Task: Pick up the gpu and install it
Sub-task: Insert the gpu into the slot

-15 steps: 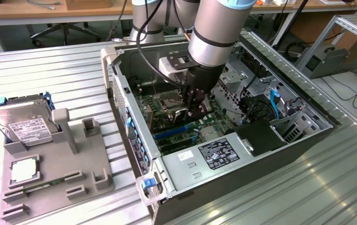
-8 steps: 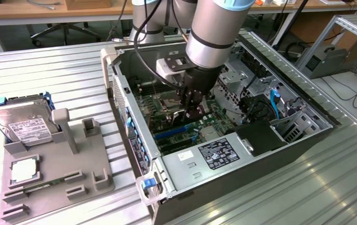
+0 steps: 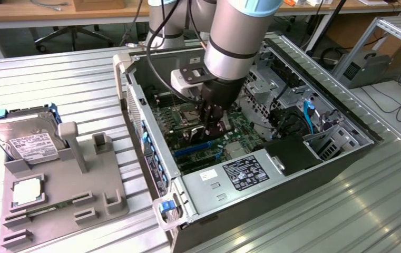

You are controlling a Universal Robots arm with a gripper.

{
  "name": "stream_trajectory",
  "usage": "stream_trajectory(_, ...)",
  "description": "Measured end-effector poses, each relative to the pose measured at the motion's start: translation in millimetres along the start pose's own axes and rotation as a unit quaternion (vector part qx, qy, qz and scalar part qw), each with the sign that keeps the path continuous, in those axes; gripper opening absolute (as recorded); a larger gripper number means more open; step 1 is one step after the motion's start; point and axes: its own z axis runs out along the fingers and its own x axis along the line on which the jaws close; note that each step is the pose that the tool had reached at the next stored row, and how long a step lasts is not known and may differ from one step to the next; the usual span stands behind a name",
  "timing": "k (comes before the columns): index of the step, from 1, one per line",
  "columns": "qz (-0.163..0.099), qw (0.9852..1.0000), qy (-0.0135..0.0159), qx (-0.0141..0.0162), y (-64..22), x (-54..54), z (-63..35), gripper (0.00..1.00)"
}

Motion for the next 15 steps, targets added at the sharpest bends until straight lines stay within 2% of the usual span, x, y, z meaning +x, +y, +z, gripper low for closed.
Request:
stream_trajectory(3, 0.000, 1.0000, -0.0002, 0.0001, 2.5, 0.2, 5.6, 0.27)
stream_trajectory(15, 0.000, 1.0000, -0.0002, 0.0001, 3.1, 0.3, 8.2, 0.27)
